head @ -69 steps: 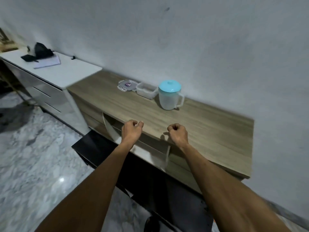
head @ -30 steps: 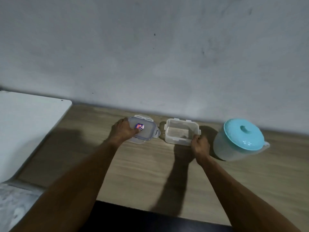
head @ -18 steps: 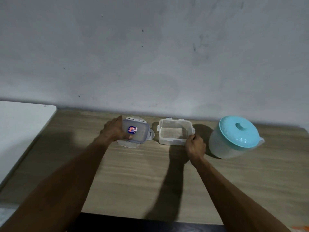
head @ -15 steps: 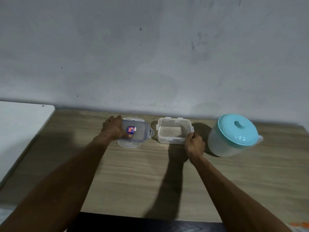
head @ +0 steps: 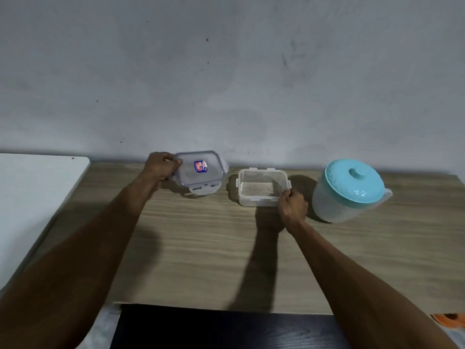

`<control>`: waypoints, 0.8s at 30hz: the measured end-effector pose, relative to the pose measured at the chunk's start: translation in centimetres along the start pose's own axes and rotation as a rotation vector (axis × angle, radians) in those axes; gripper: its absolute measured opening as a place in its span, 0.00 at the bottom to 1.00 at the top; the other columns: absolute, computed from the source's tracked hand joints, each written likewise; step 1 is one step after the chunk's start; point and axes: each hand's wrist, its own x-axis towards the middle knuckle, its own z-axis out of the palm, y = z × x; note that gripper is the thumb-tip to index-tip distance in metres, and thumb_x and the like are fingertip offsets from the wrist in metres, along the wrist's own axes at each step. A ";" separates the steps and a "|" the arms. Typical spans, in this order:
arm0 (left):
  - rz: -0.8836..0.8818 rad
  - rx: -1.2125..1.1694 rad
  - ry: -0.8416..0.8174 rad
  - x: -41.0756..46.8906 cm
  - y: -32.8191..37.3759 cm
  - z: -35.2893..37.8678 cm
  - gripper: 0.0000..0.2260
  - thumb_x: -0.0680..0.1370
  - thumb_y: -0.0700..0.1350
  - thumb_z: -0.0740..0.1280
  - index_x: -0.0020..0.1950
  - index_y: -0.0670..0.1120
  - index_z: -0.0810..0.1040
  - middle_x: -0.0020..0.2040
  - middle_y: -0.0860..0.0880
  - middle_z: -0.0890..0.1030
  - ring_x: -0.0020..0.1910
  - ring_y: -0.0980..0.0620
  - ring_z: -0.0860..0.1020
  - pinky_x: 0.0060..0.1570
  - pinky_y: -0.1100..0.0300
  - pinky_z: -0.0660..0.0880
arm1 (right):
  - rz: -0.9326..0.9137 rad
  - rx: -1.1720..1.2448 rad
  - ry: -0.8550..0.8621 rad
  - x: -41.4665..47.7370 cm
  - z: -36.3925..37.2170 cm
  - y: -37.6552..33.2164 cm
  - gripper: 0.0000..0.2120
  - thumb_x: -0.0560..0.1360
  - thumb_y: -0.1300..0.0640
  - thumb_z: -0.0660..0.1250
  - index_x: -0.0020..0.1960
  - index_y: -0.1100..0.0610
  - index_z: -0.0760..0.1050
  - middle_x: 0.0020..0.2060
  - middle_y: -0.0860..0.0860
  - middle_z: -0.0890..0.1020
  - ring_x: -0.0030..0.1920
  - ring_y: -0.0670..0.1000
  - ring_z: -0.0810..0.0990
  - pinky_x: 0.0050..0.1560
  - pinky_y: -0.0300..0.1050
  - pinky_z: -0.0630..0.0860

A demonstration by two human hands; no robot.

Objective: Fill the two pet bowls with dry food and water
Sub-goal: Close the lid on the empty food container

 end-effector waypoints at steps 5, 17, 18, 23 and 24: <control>0.041 -0.184 -0.061 -0.7 2.9 0.0 0.04 0.77 0.40 0.71 0.43 0.40 0.81 0.21 0.53 0.77 0.18 0.60 0.72 0.22 0.67 0.72 | 0.005 0.043 -0.026 -0.6 -0.1 0.0 0.19 0.83 0.55 0.54 0.62 0.66 0.76 0.58 0.64 0.80 0.59 0.65 0.77 0.56 0.51 0.73; 0.012 -0.100 -0.339 -3.8 6.8 12.7 0.13 0.77 0.41 0.71 0.59 0.37 0.81 0.45 0.43 0.81 0.38 0.48 0.79 0.37 0.58 0.78 | -0.036 0.249 0.021 0.1 -1.0 1.0 0.17 0.81 0.58 0.52 0.58 0.60 0.78 0.59 0.62 0.80 0.60 0.64 0.76 0.60 0.52 0.69; 0.001 -0.082 -0.340 -3.7 6.6 13.0 0.13 0.77 0.42 0.71 0.60 0.38 0.81 0.47 0.43 0.81 0.42 0.47 0.80 0.41 0.56 0.79 | -0.047 0.263 0.030 0.0 -1.1 1.2 0.17 0.81 0.59 0.52 0.59 0.59 0.78 0.59 0.62 0.80 0.60 0.64 0.76 0.61 0.52 0.69; 0.010 0.016 -0.300 -3.5 5.8 13.7 0.18 0.76 0.44 0.72 0.64 0.39 0.79 0.59 0.40 0.82 0.55 0.42 0.81 0.53 0.49 0.81 | -0.062 0.290 0.024 0.0 -1.0 1.8 0.17 0.80 0.60 0.53 0.57 0.59 0.79 0.56 0.62 0.81 0.58 0.63 0.76 0.58 0.50 0.69; 0.017 0.034 -0.294 -3.7 5.8 13.8 0.18 0.76 0.45 0.71 0.64 0.40 0.79 0.60 0.41 0.82 0.56 0.43 0.81 0.53 0.51 0.81 | -0.060 0.287 0.025 0.1 -1.0 1.8 0.17 0.80 0.60 0.53 0.57 0.59 0.79 0.57 0.62 0.81 0.58 0.63 0.76 0.59 0.50 0.69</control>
